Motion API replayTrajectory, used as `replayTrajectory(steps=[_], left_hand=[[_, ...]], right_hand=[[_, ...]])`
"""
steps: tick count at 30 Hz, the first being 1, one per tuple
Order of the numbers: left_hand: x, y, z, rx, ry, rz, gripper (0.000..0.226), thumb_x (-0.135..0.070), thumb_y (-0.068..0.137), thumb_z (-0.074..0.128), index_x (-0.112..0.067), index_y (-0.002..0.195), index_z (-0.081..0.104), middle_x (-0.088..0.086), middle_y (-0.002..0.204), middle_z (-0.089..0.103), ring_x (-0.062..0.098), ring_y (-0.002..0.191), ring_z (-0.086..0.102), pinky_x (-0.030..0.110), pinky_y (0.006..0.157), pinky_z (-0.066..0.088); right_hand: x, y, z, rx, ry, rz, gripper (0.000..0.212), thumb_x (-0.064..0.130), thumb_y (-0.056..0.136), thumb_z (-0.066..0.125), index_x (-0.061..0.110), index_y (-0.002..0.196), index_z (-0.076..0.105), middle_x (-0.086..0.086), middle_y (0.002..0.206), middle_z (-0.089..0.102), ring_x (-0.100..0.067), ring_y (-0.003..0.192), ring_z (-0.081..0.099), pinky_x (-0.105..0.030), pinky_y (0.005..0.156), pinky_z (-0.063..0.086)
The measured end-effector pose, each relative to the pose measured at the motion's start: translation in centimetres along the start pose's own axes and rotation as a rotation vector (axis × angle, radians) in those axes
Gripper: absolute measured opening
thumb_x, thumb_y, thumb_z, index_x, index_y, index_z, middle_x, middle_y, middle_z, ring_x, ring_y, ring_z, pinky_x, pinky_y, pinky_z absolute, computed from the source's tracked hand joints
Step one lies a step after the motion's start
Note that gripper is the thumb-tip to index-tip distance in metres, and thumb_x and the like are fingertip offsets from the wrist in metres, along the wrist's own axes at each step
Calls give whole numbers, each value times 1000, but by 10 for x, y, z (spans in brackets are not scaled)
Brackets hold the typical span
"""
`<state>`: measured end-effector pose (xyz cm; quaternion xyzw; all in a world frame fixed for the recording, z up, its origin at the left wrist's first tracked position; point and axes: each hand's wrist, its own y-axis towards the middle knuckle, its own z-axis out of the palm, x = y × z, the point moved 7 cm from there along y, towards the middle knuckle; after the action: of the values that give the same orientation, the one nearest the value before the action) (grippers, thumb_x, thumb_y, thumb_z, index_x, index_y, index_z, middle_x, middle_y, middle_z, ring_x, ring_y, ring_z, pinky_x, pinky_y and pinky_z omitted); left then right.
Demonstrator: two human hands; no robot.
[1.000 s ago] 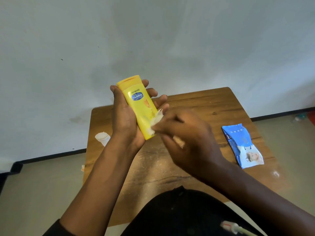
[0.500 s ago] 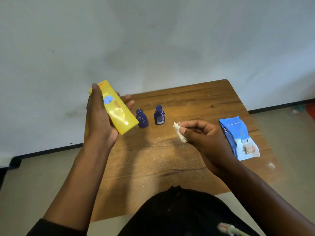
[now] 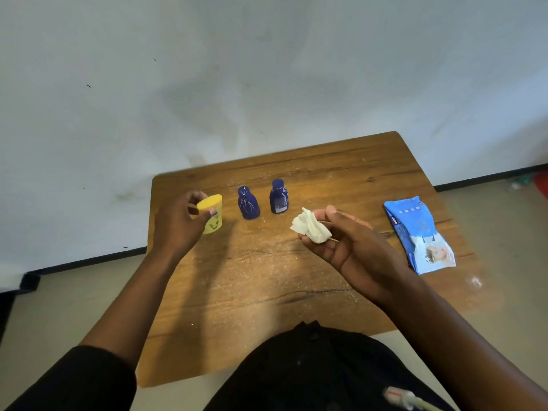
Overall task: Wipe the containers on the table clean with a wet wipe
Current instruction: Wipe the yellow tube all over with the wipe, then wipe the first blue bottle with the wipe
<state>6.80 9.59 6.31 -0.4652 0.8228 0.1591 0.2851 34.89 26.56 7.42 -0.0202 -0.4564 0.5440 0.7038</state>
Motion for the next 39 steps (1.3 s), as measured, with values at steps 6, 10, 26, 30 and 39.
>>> replayTrajectory(steps=[6, 10, 26, 30, 39], left_hand=[[36, 14, 18, 42, 151, -44, 24, -28, 84, 84, -22, 105, 73, -1, 109, 74, 18, 95, 67, 26, 66, 38], [55, 23, 27, 51, 140, -43, 23, -24, 82, 85, -24, 100, 72, 0, 103, 74, 23, 98, 68, 36, 76, 51], [66, 45, 43, 41, 98, -46, 25, -23, 86, 83, -20, 108, 69, 3, 116, 72, 24, 104, 67, 33, 71, 43], [68, 48, 42, 56, 102, -57, 36, -22, 83, 85, -21, 116, 68, 2, 119, 73, 25, 109, 68, 33, 75, 47], [68, 46, 40, 80, 143, -63, 44, -18, 81, 87, -17, 121, 69, 7, 124, 71, 28, 112, 67, 31, 72, 41]], right_hand=[[-2, -6, 9, 50, -136, -63, 39, 9, 94, 66, -1, 131, 64, -20, 126, 74, -30, 112, 73, -35, 97, 62], [-5, -9, 8, -33, -261, -113, 27, 3, 97, 64, 4, 124, 69, -15, 116, 78, -27, 101, 75, -32, 89, 64], [-19, -13, 19, -160, -344, -153, 23, 4, 100, 63, 4, 122, 70, -13, 112, 80, -25, 95, 77, -33, 87, 65], [-24, -10, 24, -160, -336, -150, 22, 4, 100, 63, 5, 121, 70, -11, 110, 80, -23, 93, 78, -28, 81, 65], [-26, -4, 30, -126, -358, -151, 22, 3, 100, 63, 6, 121, 70, -11, 112, 80, -25, 98, 77, -29, 84, 65]])
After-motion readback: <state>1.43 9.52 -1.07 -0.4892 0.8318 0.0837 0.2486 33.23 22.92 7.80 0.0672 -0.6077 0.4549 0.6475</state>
